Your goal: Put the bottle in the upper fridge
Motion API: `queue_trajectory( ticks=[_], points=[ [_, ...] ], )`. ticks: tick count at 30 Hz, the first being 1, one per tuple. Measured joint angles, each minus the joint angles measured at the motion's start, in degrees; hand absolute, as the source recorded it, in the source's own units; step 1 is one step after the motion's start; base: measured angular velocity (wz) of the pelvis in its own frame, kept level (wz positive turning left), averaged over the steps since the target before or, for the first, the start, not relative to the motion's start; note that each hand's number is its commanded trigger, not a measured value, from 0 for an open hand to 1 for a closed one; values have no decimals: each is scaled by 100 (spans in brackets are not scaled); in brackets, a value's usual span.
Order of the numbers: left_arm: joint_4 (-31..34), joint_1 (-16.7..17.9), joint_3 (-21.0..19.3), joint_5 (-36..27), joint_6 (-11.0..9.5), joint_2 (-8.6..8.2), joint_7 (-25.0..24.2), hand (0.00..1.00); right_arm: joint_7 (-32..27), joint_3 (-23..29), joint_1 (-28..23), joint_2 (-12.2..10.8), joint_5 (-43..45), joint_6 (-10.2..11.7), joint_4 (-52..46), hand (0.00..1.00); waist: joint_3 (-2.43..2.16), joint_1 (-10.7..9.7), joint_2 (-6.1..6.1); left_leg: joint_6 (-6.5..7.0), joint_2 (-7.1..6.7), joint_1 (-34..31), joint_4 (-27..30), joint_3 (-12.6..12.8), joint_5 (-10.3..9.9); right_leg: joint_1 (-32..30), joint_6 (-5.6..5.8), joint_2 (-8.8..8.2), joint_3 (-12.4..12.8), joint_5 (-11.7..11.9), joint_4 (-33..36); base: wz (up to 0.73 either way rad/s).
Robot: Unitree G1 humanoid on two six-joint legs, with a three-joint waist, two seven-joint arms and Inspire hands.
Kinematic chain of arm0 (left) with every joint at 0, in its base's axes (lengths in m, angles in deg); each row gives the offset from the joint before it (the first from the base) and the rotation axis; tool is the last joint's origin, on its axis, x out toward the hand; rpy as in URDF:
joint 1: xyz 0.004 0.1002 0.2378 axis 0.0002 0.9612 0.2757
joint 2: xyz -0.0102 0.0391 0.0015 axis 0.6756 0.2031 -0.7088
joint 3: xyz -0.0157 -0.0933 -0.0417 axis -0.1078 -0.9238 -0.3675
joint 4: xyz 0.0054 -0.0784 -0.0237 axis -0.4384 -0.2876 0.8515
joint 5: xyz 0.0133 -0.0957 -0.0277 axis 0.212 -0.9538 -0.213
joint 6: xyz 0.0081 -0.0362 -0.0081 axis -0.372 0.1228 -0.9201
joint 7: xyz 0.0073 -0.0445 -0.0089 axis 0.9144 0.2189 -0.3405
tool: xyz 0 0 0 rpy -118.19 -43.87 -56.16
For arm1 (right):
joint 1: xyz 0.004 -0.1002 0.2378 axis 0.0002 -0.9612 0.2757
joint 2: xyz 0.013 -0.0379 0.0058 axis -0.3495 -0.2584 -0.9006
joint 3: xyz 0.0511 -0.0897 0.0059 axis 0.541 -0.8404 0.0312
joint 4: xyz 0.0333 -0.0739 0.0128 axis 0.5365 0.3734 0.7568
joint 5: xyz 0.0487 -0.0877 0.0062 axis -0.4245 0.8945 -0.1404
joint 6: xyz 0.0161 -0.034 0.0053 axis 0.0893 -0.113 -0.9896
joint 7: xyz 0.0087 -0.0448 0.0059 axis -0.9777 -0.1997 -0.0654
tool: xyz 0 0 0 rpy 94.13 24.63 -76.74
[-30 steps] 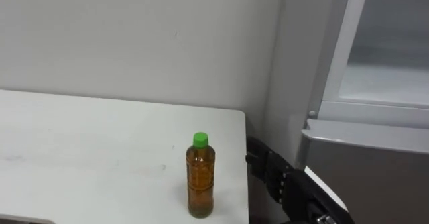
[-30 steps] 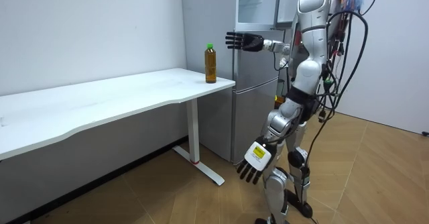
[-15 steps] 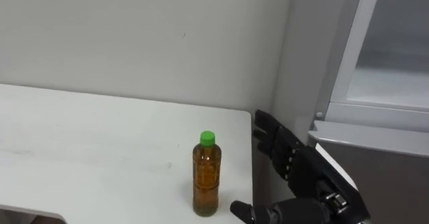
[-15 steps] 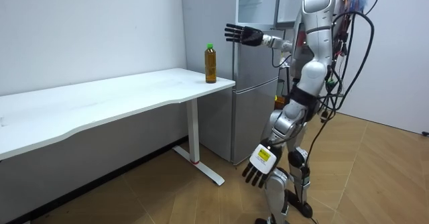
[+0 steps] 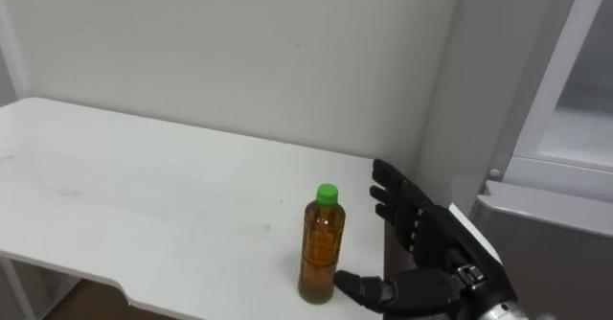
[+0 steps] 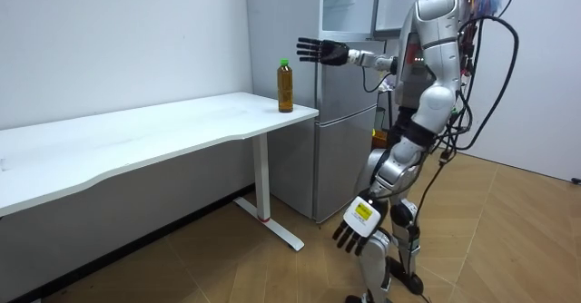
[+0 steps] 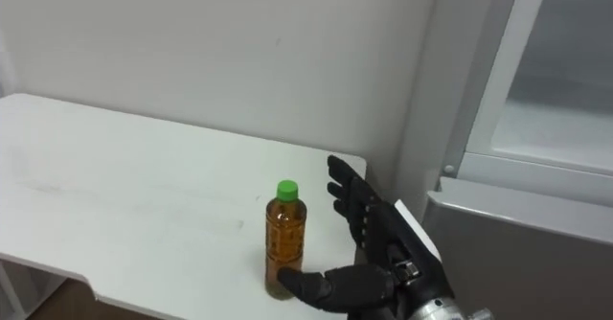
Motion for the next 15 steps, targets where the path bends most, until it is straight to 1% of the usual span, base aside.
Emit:
queue_trajectory(
  ticks=[2, 3, 4, 5, 7, 8, 13, 15],
  points=[
    [69, 7, 20, 3, 45, -40, 1, 0, -167, -1, 11, -7, -8, 0, 63, 0, 17, 90, 66, 0, -2, -10, 1, -10, 0, -8, 0, -1, -17, 0, 0, 0],
    [68, 6, 28, 4, 52, -49, 1, 0, -207, -1, 16, -8, -10, 0, 63, 0, 15, 101, 83, 0, -2, -17, 1, -14, 0, -13, 0, -1, -23, 0, 0, 4],
    [63, 8, 42, 4, 60, -65, 5, 0, -309, -1, 23, -9, -20, 1, 63, 0, 11, 112, 117, -1, -3, -31, -1, -32, 2, -17, 0, -1, -49, 0, 0, 8],
    [62, 16, 45, 4, 65, -81, 7, 0, -413, -1, 24, -9, -26, 5, 70, 0, -5, 113, 141, -2, -7, -47, -1, -62, 3, -18, 0, -1, -92, 0, 0, 10],
    [63, 37, 110, 3, 89, -85, 6, 0, -536, -19, 46, -9, -87, 36, 190, 0, -21, 122, 178, -3, -13, -57, 6, -99, 10, -11, 0, -2, -118, 0, 0, 11],
    [62, 41, 142, 3, 98, -97, 3, 0, -609, -38, 86, -9, -142, 58, 347, 0, -19, 124, 197, -2, -20, -62, 9, -131, 14, -12, 0, -2, -130, 0, 0, 11],
    [7, 57, 159, -2, 114, -149, -10, 0, -819, -131, 138, -9, -155, 59, 656, 0, 6, 148, 232, -9, -25, -97, 1, -169, 35, -23, 1, -2, -165, 0, 0, 5],
    [-110, 24, 155, -1, 120, -148, -11, 0, -879, -184, 250, -8, -155, 59, 778, 0, 6, 138, 232, -11, -32, -120, -1, -208, 45, -20, 1, 0, -196, 0, 0, 9]
  ],
)
